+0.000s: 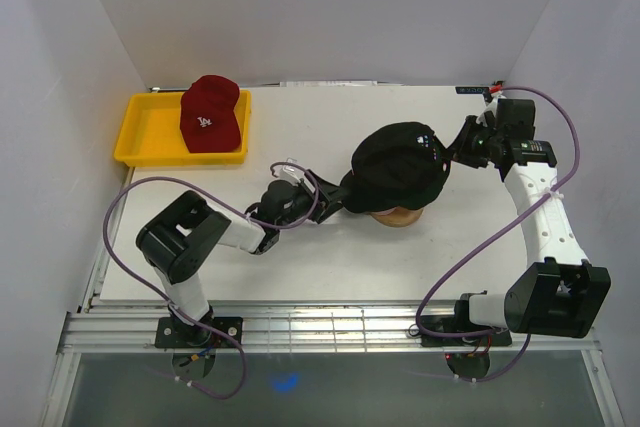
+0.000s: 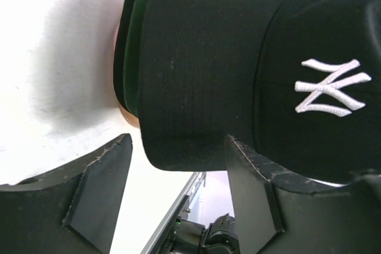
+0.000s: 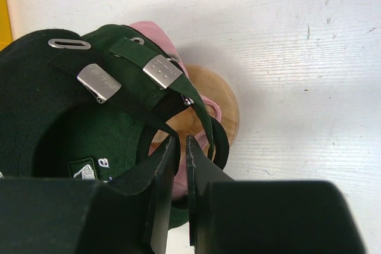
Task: Stack the hats
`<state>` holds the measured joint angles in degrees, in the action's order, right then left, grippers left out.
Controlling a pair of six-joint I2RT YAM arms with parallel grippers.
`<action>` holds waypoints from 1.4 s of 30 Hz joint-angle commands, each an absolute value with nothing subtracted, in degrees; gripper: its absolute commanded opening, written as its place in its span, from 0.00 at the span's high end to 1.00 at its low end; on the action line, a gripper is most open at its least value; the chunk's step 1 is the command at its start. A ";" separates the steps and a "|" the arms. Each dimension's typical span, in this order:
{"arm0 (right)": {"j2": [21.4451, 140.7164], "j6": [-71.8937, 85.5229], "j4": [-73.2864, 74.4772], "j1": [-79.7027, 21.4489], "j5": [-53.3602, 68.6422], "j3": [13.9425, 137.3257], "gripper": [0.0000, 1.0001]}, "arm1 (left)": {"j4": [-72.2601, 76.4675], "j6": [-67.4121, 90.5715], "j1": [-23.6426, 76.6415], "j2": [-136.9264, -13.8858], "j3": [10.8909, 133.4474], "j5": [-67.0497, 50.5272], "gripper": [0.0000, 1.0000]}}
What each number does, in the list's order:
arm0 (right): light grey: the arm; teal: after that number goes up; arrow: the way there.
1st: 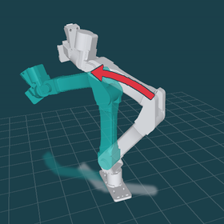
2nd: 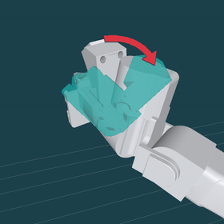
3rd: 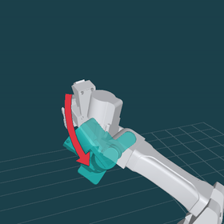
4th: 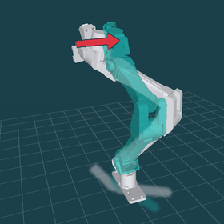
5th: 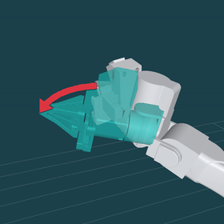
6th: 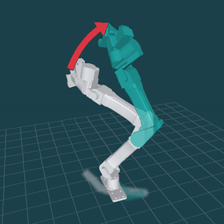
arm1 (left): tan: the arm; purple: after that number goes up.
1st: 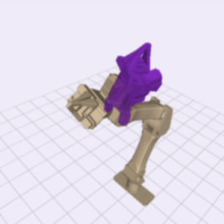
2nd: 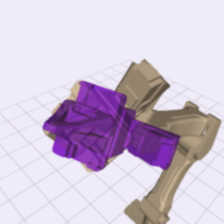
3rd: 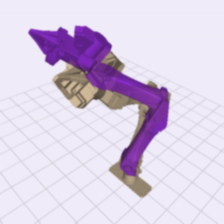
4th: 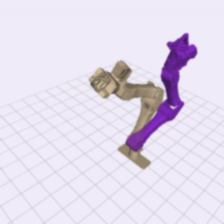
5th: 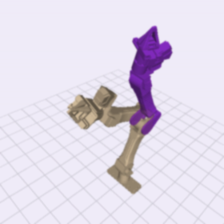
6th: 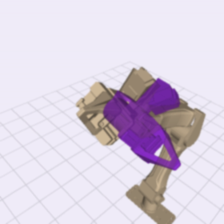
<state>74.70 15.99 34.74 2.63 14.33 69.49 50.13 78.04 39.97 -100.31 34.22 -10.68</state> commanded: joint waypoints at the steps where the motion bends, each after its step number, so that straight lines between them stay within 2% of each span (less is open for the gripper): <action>1: 74.71 14.41 34.45 3.78 12.48 69.08 0.83 | 54.40 79.63 41.04 -100.46 34.45 -8.79 0.28; 6: 74.62 14.33 34.28 4.04 12.39 68.64 0.83 | 55.28 79.98 42.01 -100.81 34.01 -8.09 0.37; 10: 74.62 14.24 34.10 4.13 12.57 68.20 0.83 | 55.28 79.63 42.45 -100.81 34.01 -7.82 0.50; 11: 74.53 14.41 33.93 4.13 12.57 68.03 0.83 | 55.28 79.54 42.63 -100.90 34.10 -7.82 0.55; 16: 74.27 14.59 33.58 4.13 12.74 67.76 0.83 | 55.28 79.37 43.07 -101.78 34.28 -7.91 0.68; 17: 74.01 14.59 33.57 4.13 12.74 67.68 0.83 | 55.28 79.37 43.15 -101.78 34.19 -7.91 0.74; 20: 73.39 14.68 32.79 4.13 12.83 66.71 0.83 | 55.28 79.37 43.33 -102.30 34.01 -8.17 0.83; 23: 73.04 14.85 32.26 4.13 12.83 65.83 0.83 | 55.02 79.63 43.42 -103.27 33.84 -8.61 0.99; 30: 73.21 14.85 32.08 4.13 12.48 65.57 0.83 | 52.92 79.45 43.51 -103.45 33.40 -8.35 1.00; 34: 73.48 14.77 32.17 4.13 12.13 65.48 0.84 | 44.06 79.19 43.51 -103.27 35.41 -7.82 1.00; 42: 73.74 14.59 32.08 4.22 11.78 65.30 0.84 | 37.53 79.19 43.51 -105.11 37.44 -7.29 1.00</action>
